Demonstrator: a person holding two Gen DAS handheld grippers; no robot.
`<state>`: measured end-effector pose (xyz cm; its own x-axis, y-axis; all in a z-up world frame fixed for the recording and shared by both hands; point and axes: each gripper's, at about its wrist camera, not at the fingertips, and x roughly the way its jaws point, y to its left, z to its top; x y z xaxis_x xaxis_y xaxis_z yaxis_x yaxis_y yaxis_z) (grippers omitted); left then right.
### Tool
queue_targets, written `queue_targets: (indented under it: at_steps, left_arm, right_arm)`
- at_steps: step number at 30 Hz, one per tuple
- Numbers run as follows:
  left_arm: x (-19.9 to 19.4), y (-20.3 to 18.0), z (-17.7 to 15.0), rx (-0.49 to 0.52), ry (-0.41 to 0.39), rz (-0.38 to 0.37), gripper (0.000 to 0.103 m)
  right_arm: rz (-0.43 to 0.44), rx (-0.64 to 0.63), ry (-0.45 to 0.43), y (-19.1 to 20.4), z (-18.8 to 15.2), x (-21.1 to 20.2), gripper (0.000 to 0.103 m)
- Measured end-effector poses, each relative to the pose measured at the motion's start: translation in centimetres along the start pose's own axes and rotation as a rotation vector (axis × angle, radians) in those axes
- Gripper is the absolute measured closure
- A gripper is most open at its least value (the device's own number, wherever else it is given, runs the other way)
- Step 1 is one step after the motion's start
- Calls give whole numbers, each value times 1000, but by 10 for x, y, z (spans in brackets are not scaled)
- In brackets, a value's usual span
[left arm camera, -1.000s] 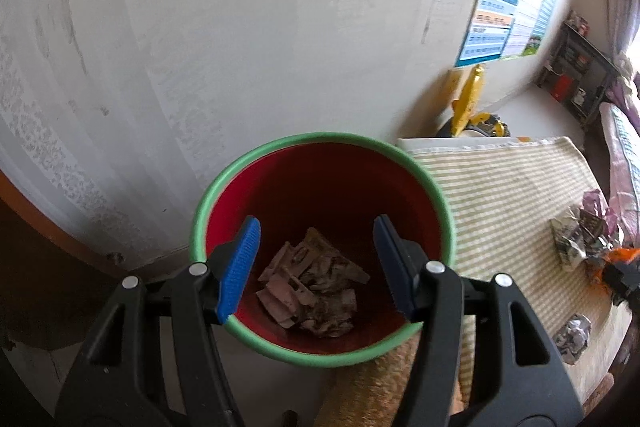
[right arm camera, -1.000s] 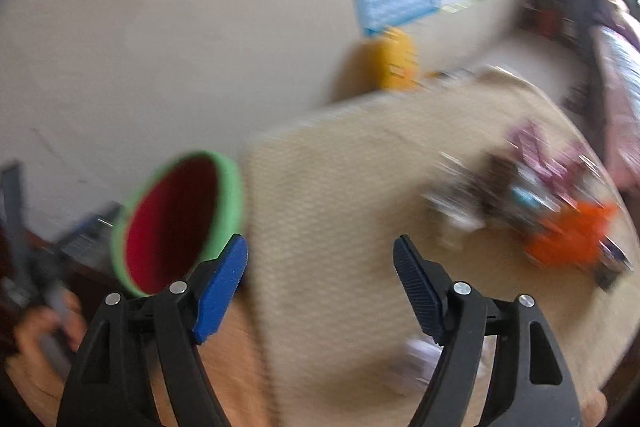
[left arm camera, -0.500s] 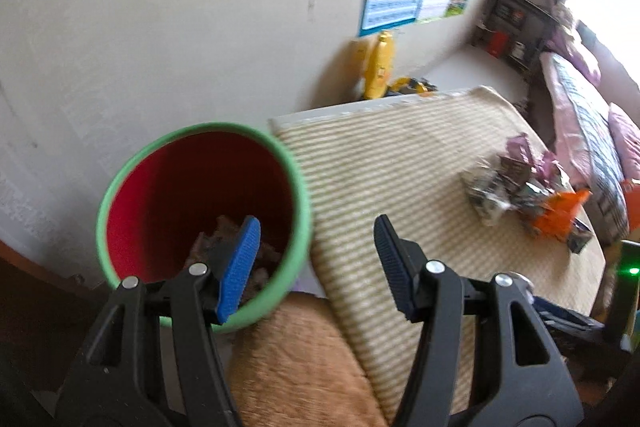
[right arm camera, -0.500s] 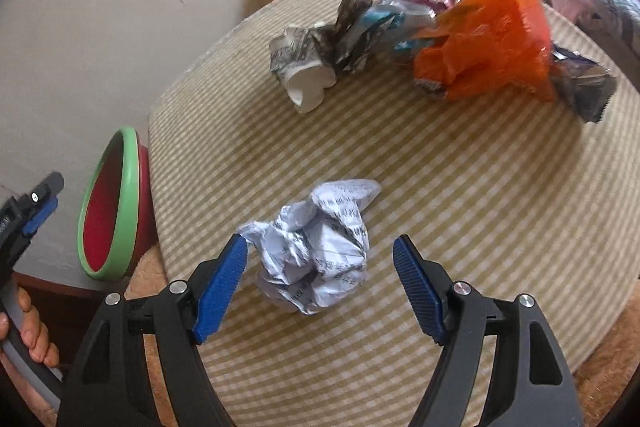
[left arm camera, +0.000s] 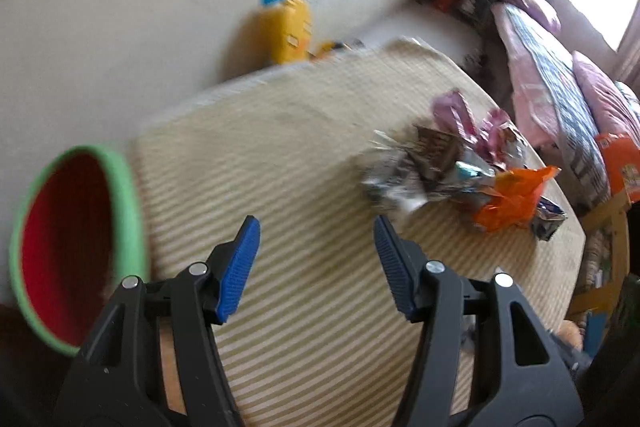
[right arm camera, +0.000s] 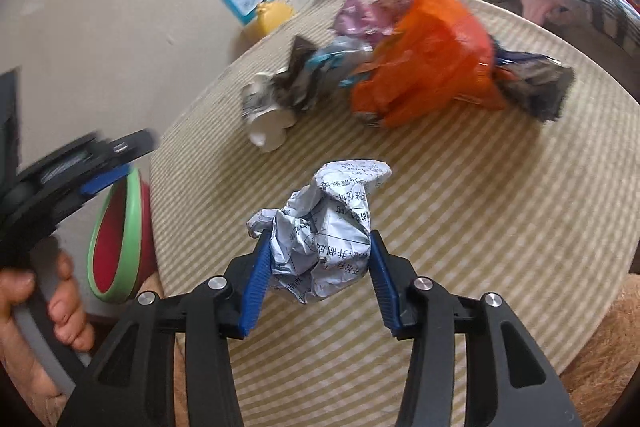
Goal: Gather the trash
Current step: 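Move both tools back to the table trash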
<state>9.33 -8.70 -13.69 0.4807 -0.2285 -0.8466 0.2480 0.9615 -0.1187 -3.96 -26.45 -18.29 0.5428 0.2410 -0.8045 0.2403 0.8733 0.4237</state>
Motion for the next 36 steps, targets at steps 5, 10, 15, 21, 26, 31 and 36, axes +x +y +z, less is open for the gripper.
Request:
queue_targets:
  at_steps: [5,10,15,21,26,31,36]
  left_arm:
    - [50,-30,19,-19,87,-55,46]
    - [78,-44,28,6,119,-21,43]
    - [99,-43,30,-7,174,-40,49]
    - [87,-40,22,1,179,-61,56]
    - [53,-27,-5,52,181,-33,63]
    - [37,-20,-31,120,166,15,63]
    - [29,-10,-40,62,101,54,37]
  right_arm:
    - [8,18,-28,-8,-2,-10,58]
    - [16,18,-43,-13,-2,-12,58]
    - [28,29,-39,-18,-3,-10,58]
    - [35,35,-37,-21,-4,-10,58]
    - [31,24,-39,-20,1,-7,57]
    - [30,4,-13,-14,1,1,57]
    - [14,-11,-7,-11,1,3,49]
